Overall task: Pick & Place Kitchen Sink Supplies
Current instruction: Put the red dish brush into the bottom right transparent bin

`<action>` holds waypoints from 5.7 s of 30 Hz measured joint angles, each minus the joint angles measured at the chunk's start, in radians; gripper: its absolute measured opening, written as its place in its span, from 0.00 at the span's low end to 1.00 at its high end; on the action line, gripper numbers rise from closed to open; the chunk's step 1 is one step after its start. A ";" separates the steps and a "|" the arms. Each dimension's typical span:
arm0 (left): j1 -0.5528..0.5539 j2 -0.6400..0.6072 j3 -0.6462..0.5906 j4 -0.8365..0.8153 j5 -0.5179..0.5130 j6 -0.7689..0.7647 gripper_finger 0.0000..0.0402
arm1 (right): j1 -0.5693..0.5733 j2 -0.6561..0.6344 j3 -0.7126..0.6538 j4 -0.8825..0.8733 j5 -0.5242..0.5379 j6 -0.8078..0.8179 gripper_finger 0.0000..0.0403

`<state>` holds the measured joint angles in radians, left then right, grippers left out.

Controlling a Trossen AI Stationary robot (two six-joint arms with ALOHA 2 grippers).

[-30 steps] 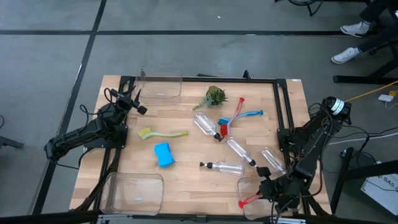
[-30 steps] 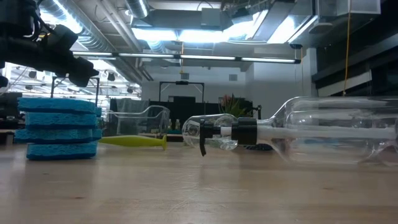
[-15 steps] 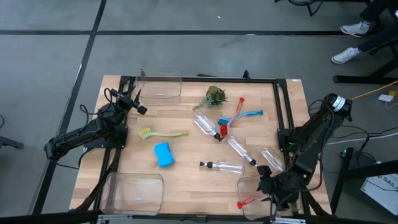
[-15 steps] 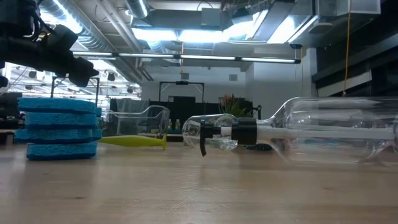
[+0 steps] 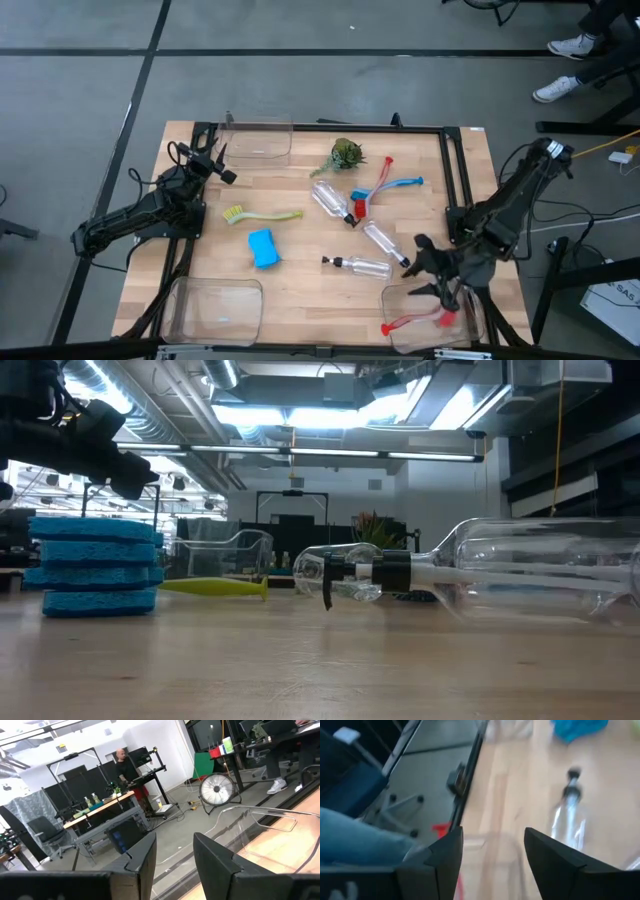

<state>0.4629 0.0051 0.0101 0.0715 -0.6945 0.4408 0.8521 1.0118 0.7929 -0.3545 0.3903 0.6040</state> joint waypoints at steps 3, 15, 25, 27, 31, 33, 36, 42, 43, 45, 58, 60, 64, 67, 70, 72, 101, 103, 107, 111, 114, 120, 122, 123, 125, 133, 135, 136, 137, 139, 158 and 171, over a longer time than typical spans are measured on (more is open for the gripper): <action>0.000 0.000 0.000 0.000 0.000 0.000 0.31 | -0.043 0.000 0.000 0.061 0.010 -0.135 0.52; 0.000 0.000 0.000 0.000 0.000 0.000 0.31 | -0.244 0.016 0.064 0.193 0.194 -0.893 0.52; 0.000 0.000 0.000 0.000 0.000 0.000 0.31 | -0.515 0.069 0.098 0.099 0.299 -1.169 0.52; 0.000 0.000 0.000 0.000 0.000 0.000 0.31 | -0.565 0.084 0.098 0.023 0.298 -1.169 0.52; 0.000 0.000 0.000 0.000 0.000 0.000 0.31 | -0.654 0.123 0.098 -0.108 0.251 -1.157 0.52; 0.000 0.000 0.000 0.000 0.000 0.000 0.31 | -0.690 0.147 0.098 -0.141 0.202 -1.143 0.52; 0.000 0.000 0.000 0.000 0.000 0.000 0.31 | -0.739 0.194 0.098 -0.179 0.144 -1.111 0.52; 0.000 0.000 0.000 0.000 0.000 0.000 0.31 | -0.819 0.302 0.098 -0.244 0.071 -1.108 0.52; 0.000 0.000 0.000 0.000 0.000 0.000 0.31 | -0.833 0.321 0.098 -0.245 0.055 -1.109 0.52; 0.000 0.000 0.000 0.000 0.000 0.000 0.31 | -0.861 0.359 0.098 -0.243 0.025 -1.109 0.52; 0.000 0.000 0.000 0.000 0.000 0.000 0.31 | -1.007 0.553 0.098 -0.216 -0.085 -1.153 0.52; 0.000 0.000 0.000 0.000 0.000 0.000 0.31 | -1.015 0.571 0.097 -0.211 -0.111 -1.166 0.52; 0.000 0.000 0.000 0.000 0.000 0.000 0.31 | -1.020 0.582 0.097 -0.165 -0.115 -1.167 0.50; 0.000 0.000 0.000 0.000 0.000 0.000 0.31 | -1.020 0.582 0.097 -0.141 -0.115 -1.168 0.43; 0.000 0.000 0.000 0.000 0.000 0.000 0.31 | -1.020 0.582 0.097 -0.141 -0.115 -1.168 0.32; 0.000 0.000 0.000 0.000 0.000 0.000 0.31 | -1.020 0.582 0.097 -0.140 -0.120 -1.169 0.25; 0.000 0.000 0.000 0.000 0.000 0.000 0.31 | -1.028 0.547 0.191 -0.191 -0.227 -1.008 0.04; 0.000 0.000 0.000 0.000 0.000 0.000 0.31 | -1.028 0.547 0.191 -0.201 -0.207 -1.011 0.08; 0.000 0.000 0.000 0.000 0.000 0.000 0.31 | -1.028 0.547 0.191 -0.214 -0.203 -1.046 0.19; 0.000 0.000 0.000 0.000 0.000 0.000 0.31 | -1.028 0.547 0.191 -0.213 -0.208 -1.049 0.32; 0.000 0.000 0.000 0.000 0.000 0.000 0.31 | -1.028 0.548 0.191 -0.212 -0.209 -1.049 0.41; 0.000 0.000 0.000 0.000 0.000 0.000 0.31 | -1.028 0.552 0.183 -0.180 -0.276 -1.049 0.53; 0.000 0.000 0.000 0.000 0.000 0.000 0.31 | -1.028 0.552 0.174 -0.163 -0.289 -1.050 0.54; 0.000 0.000 0.000 0.000 0.000 0.000 0.31 | -1.028 0.552 0.169 -0.153 -0.289 -1.050 0.54; 0.000 0.000 0.000 0.000 0.000 0.000 0.31 | -1.027 0.552 0.160 -0.131 -0.289 -1.050 0.53; 0.000 0.000 0.000 0.000 0.000 0.000 0.31 | -1.027 0.552 0.107 -0.100 -0.305 -1.052 0.48; 0.000 0.000 0.000 0.000 0.000 0.000 0.31 | -1.027 0.552 0.100 -0.078 -0.305 -1.053 0.47; 0.000 0.000 0.000 0.000 0.000 0.000 0.31 | -1.027 0.552 0.099 -0.071 -0.305 -1.053 0.46; 0.000 0.000 0.000 0.000 0.000 0.000 0.31 | -1.028 0.552 0.099 -0.060 -0.305 -1.054 0.45; 0.000 0.000 0.000 0.000 0.000 0.000 0.31 | -1.028 0.552 0.099 -0.028 -0.305 -1.058 0.44; 0.000 0.000 0.000 0.000 0.000 0.000 0.31 | -1.046 0.642 0.113 0.051 -0.252 -1.030 0.38; 0.000 0.000 0.000 0.000 0.000 0.000 0.31 | -1.046 0.642 0.221 -0.019 -0.256 -0.921 0.17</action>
<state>0.4627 0.0052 0.0098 0.0719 -0.6945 0.4407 -0.1944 1.6543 1.0135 -0.3735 0.1342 -0.3168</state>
